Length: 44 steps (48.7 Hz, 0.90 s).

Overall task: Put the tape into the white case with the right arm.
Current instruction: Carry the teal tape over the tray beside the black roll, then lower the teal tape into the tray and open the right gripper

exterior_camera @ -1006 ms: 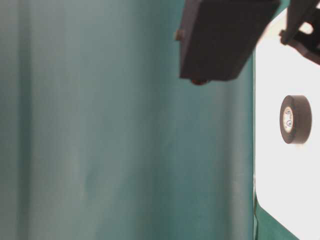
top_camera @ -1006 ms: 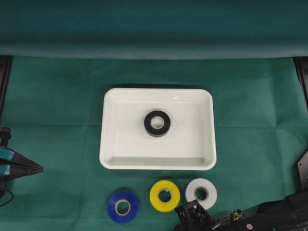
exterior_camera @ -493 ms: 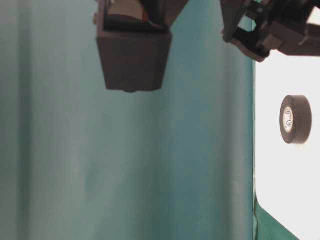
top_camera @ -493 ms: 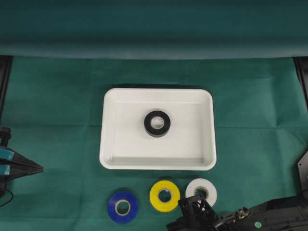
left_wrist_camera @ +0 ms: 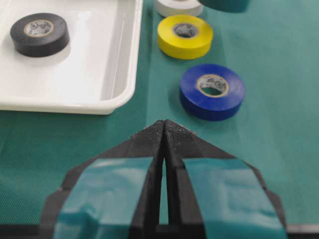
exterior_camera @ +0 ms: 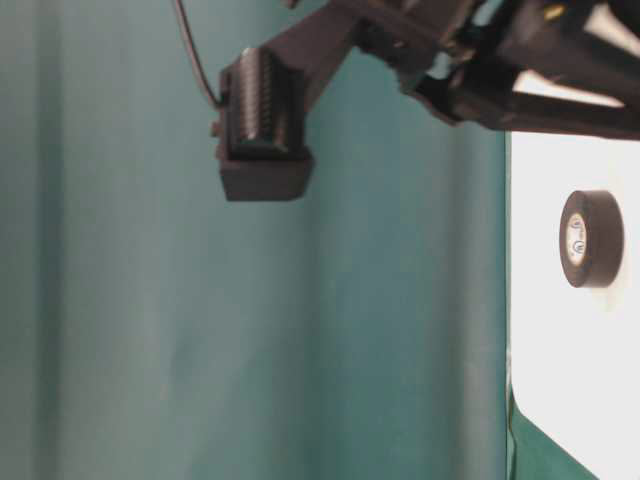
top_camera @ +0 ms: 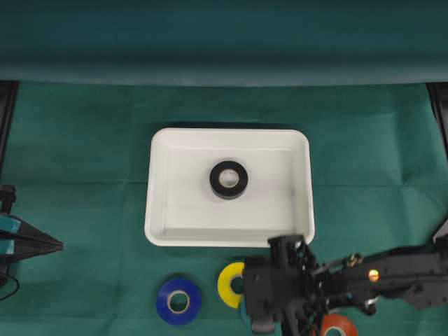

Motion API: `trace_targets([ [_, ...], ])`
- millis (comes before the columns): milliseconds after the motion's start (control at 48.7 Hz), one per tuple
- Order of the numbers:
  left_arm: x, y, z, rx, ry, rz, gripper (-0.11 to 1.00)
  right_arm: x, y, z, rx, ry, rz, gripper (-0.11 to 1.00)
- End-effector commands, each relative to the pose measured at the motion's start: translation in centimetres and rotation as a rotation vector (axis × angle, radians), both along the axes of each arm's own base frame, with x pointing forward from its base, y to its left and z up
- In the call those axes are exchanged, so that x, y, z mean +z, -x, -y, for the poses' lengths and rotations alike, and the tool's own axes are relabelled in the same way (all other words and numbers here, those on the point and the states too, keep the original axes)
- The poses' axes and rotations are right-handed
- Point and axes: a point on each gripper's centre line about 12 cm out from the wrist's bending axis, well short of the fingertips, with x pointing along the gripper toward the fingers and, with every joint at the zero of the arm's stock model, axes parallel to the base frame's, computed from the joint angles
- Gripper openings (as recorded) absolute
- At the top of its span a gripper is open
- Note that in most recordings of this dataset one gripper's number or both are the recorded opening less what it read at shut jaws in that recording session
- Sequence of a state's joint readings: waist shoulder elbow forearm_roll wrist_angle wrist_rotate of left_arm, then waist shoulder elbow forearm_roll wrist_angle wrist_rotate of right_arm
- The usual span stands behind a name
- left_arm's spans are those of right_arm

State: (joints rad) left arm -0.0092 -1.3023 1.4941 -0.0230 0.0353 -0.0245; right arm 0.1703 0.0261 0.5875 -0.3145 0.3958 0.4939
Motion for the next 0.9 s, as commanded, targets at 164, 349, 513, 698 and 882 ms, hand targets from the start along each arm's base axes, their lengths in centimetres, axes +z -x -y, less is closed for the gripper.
trace_targets([
  [164, 0.3, -0.1, 0.0, -0.001, 0.003, 0.008, 0.00, 2.0, 0.8, 5.4, -0.123, 0.023, 0.043, 0.01],
  [349, 0.3, -0.1, 0.0, -0.001, 0.002, 0.006, 0.00, 1.9, 1.4, 9.5, -0.202, 0.063, 0.041, 0.01],
  [513, 0.3, -0.1, 0.0, -0.001, 0.002, 0.006, 0.00, 2.1, 1.8, 12.8, -0.253, 0.113, 0.047, 0.01],
  [698, 0.3, -0.1, 0.0, -0.001, 0.002, 0.008, 0.00, 2.0, 2.6, 16.7, -0.325, 0.147, 0.058, 0.01],
  [882, 0.3, -0.1, 0.0, 0.000, 0.002, 0.005, 0.00, 1.5, 3.1, 18.9, -0.364, 0.162, 0.056, 0.01],
])
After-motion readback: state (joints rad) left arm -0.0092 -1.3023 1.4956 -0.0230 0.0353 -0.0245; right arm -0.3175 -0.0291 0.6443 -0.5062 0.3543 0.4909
